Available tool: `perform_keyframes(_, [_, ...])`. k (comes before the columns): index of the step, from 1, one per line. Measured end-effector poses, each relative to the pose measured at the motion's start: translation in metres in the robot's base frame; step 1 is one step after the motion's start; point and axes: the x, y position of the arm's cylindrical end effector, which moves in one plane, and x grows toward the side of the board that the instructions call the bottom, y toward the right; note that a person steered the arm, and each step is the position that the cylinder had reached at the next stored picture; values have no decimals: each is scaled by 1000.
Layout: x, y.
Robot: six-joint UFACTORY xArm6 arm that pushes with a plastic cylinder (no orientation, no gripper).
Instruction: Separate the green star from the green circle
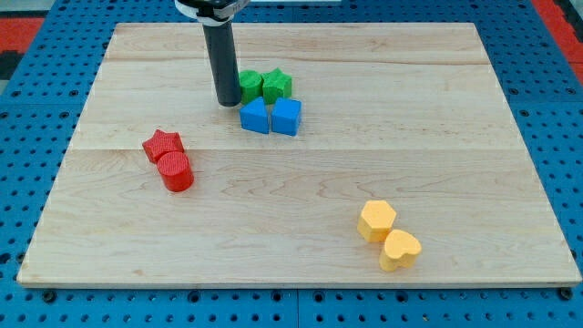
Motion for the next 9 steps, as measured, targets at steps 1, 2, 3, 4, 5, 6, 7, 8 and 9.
perform_keyframes(1, [0, -17])
perform_keyframes(2, [-14, -51])
perform_keyframes(3, [-16, 19])
perform_keyframes(4, [-17, 109])
perform_keyframes(5, [-17, 133])
perform_keyframes(6, [-17, 133])
perform_keyframes(7, [1, 172])
perform_keyframes(8, [-8, 206])
perform_keyframes(9, [-29, 178])
